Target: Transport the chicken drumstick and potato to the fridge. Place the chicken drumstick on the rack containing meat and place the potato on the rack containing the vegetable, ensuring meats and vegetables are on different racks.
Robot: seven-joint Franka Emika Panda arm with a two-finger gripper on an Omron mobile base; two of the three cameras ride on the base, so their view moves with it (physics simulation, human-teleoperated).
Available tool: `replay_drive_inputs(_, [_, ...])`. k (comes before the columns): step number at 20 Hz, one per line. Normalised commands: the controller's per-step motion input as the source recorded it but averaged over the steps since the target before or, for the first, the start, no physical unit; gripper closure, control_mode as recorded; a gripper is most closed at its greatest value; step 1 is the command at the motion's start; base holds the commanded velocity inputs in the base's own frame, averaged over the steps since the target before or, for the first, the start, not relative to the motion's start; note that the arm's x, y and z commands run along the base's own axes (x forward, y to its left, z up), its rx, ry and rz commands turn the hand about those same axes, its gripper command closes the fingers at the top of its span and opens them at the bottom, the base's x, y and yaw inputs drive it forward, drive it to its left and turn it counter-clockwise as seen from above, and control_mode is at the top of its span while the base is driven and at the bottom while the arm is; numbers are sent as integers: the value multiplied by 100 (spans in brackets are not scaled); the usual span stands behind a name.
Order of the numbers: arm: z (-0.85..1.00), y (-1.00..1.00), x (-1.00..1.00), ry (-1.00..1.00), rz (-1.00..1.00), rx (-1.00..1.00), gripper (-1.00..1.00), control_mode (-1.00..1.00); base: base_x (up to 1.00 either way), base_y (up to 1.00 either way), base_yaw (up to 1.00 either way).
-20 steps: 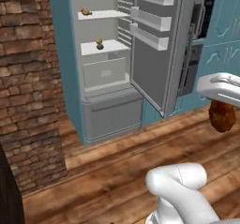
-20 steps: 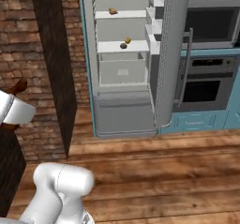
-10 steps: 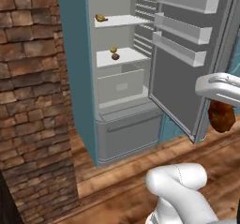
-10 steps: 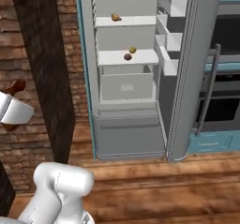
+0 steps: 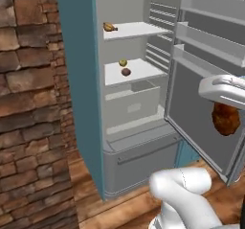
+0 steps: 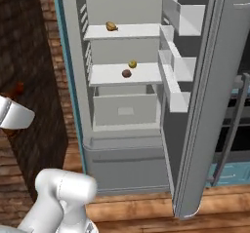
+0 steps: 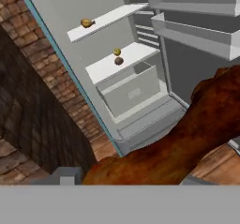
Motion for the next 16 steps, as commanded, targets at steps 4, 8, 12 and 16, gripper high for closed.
replay_drive_inputs(4, [0,0,0,0,0,0,100,100,100,-6,0])
replay_drive_inputs(8, [0,0,0,0,0,0,100,100,100,0,-1])
replay_drive_inputs(12, [0,0,0,0,0,0,100,100,100,-28,-3])
replay_drive_inputs(16, [0,0,0,0,0,0,100,100,52,-24,-12])
